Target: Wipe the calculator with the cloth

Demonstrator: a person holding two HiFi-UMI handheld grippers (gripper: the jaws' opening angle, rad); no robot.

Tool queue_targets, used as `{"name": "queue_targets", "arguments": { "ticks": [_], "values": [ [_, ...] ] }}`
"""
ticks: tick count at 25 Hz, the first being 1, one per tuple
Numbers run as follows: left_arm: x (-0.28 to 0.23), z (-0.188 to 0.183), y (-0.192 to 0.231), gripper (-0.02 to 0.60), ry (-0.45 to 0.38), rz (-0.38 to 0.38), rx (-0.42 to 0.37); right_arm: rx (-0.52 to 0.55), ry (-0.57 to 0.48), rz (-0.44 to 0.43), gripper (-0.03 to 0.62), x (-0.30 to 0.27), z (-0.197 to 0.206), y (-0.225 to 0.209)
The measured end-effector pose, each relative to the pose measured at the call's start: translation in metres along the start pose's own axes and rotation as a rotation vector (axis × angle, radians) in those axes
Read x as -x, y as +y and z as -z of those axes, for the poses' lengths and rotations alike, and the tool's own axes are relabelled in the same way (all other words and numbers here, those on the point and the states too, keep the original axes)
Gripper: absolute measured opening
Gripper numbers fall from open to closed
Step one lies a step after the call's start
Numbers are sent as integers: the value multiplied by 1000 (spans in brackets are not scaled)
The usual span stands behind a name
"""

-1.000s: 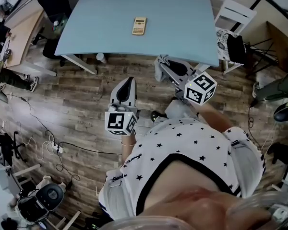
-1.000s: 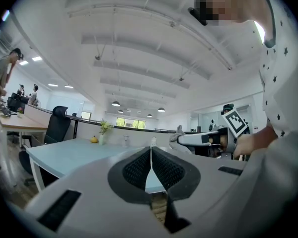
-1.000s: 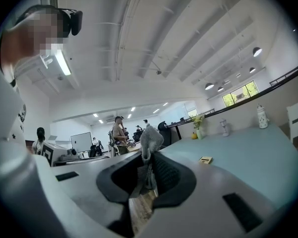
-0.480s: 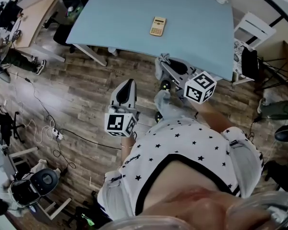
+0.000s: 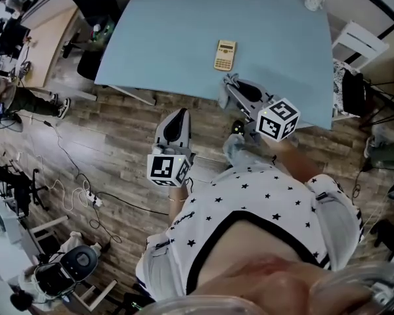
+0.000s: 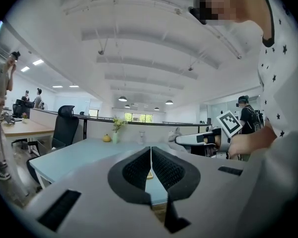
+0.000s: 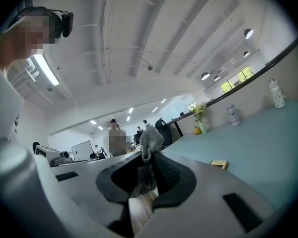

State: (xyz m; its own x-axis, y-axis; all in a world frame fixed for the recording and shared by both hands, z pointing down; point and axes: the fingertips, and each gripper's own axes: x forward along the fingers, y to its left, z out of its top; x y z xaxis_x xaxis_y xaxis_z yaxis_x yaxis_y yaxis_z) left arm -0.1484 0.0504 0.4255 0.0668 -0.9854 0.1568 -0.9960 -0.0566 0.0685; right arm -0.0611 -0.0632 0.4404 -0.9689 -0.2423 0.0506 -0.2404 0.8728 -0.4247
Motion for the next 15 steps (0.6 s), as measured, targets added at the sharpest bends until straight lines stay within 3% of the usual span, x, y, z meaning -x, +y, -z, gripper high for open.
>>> {"name": "queue_targets", "arguments": {
  "ticks": [15],
  "values": [
    [-117,-23,48,31,39,98,-36,-36,-54,111,48,-49,-42,-99]
  ]
}}
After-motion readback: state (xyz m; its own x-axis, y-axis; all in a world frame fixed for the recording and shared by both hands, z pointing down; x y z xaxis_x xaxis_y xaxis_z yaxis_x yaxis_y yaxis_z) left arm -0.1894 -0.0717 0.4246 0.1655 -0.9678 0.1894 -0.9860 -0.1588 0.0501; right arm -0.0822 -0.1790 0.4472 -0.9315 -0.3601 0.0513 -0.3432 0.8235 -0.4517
